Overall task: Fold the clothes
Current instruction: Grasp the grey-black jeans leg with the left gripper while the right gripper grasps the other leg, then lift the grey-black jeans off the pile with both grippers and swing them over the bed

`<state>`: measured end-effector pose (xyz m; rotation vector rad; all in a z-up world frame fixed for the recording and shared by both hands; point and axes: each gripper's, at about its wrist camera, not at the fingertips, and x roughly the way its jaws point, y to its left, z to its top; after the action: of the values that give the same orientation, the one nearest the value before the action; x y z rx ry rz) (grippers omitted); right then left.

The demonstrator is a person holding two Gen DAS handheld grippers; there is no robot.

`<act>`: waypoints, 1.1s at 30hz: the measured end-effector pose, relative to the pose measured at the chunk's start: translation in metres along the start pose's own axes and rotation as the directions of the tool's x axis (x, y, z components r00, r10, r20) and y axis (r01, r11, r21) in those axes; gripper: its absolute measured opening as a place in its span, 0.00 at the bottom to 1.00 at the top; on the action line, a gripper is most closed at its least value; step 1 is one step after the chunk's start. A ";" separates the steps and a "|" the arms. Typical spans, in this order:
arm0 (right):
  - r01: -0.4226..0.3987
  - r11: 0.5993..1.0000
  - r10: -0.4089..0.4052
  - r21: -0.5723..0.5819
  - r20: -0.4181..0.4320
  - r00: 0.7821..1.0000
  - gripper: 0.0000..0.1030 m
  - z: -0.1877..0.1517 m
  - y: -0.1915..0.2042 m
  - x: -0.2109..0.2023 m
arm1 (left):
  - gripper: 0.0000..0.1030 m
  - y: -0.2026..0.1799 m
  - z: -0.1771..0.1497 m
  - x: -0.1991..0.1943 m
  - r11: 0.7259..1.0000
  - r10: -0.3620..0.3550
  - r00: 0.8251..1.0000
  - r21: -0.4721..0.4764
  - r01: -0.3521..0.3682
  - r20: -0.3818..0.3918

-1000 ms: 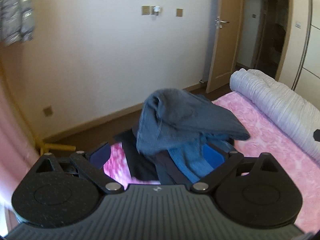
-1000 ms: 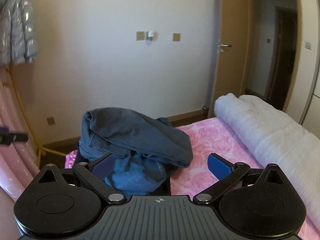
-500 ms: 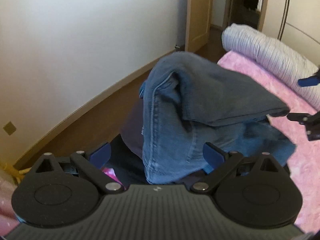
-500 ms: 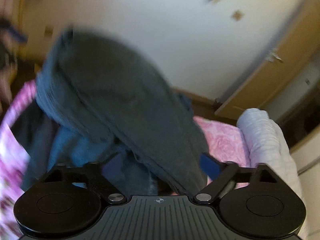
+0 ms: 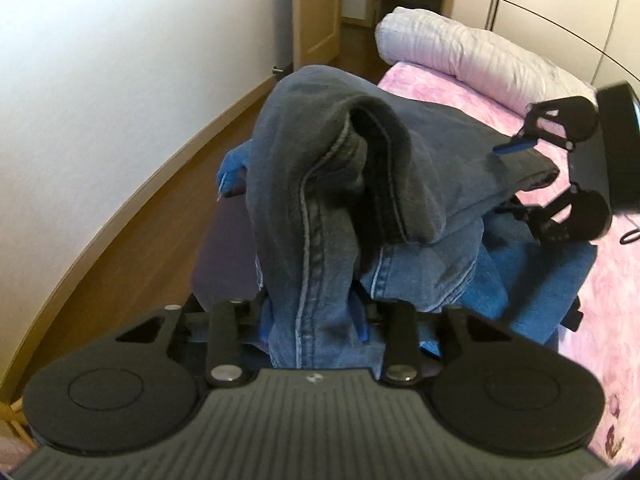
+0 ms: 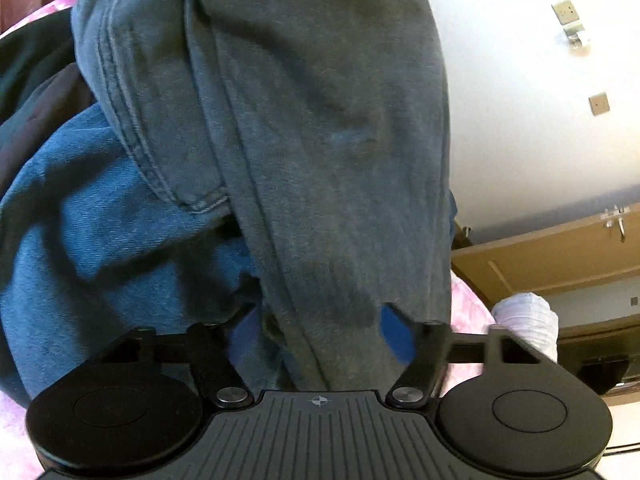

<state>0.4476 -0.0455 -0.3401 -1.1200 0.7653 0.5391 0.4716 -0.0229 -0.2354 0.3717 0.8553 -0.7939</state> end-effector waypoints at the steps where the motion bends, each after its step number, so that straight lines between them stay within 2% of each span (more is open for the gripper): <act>1: -0.030 0.999 0.031 0.028 -0.001 1.000 0.46 -0.001 -0.006 0.001 | 0.25 0.002 0.001 -0.002 1.000 -0.008 1.000 -0.005 0.008 0.006; 2: -0.038 0.998 0.038 0.045 -0.002 0.999 0.42 -0.003 -0.010 0.001 | 0.23 0.004 0.002 -0.004 1.000 -0.015 1.000 -0.011 0.016 0.013; 4: -0.041 0.999 0.041 0.023 -0.003 0.999 0.28 -0.006 -0.015 -0.002 | 0.20 0.003 0.006 -0.014 1.000 -0.027 0.999 -0.011 0.028 0.041; 6: -0.036 0.998 0.036 0.049 0.007 0.999 0.19 -0.010 -0.025 -0.009 | 0.18 0.001 0.011 -0.027 0.999 -0.027 0.997 0.020 0.026 0.071; 7: -0.036 0.996 0.036 0.078 0.012 0.999 0.04 -0.010 -0.033 -0.013 | 0.17 -0.001 0.015 -0.032 0.999 -0.029 0.996 0.040 0.025 0.086; 13: 0.088 0.957 -0.107 0.275 0.056 0.993 0.02 -0.028 -0.102 -0.045 | 0.13 -0.008 0.050 -0.067 0.995 -0.022 0.976 0.099 0.001 0.218; 15: 0.101 0.935 -0.126 0.341 0.051 0.991 0.02 -0.033 -0.119 -0.051 | 0.13 -0.013 0.059 -0.072 0.993 -0.028 0.971 0.119 0.000 0.236; 19: 0.099 0.910 -0.117 0.403 0.020 0.993 0.03 -0.036 -0.132 -0.068 | 0.12 -0.024 0.055 -0.065 0.988 -0.047 0.972 0.155 0.011 0.230; 23: 0.099 0.900 -0.110 0.425 0.001 0.994 0.02 -0.030 -0.123 -0.067 | 0.10 -0.030 0.046 -0.069 0.986 -0.058 0.970 0.164 0.019 0.238; 25: 0.129 0.887 -0.145 0.443 0.002 0.989 0.02 -0.028 -0.120 -0.058 | 0.10 -0.032 0.050 -0.074 0.982 -0.065 0.968 0.189 0.018 0.244; 27: 0.167 0.862 -0.193 0.478 0.006 0.981 0.02 -0.030 -0.134 -0.066 | 0.09 -0.033 0.061 -0.080 0.974 -0.075 0.963 0.227 0.015 0.260; 29: 0.209 0.833 -0.245 0.512 0.003 0.969 0.02 -0.024 -0.149 -0.071 | 0.08 -0.043 0.075 -0.091 0.963 -0.102 0.951 0.269 0.021 0.292; 33: 0.288 0.767 -0.334 0.573 -0.026 0.942 0.02 -0.055 -0.173 -0.120 | 0.08 -0.079 0.105 -0.118 0.938 -0.156 0.919 0.346 0.023 0.363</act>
<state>0.4826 -0.1594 -0.1581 -0.6327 0.5944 0.0485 0.4206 -0.0805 -0.0764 0.4588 0.3651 -1.0638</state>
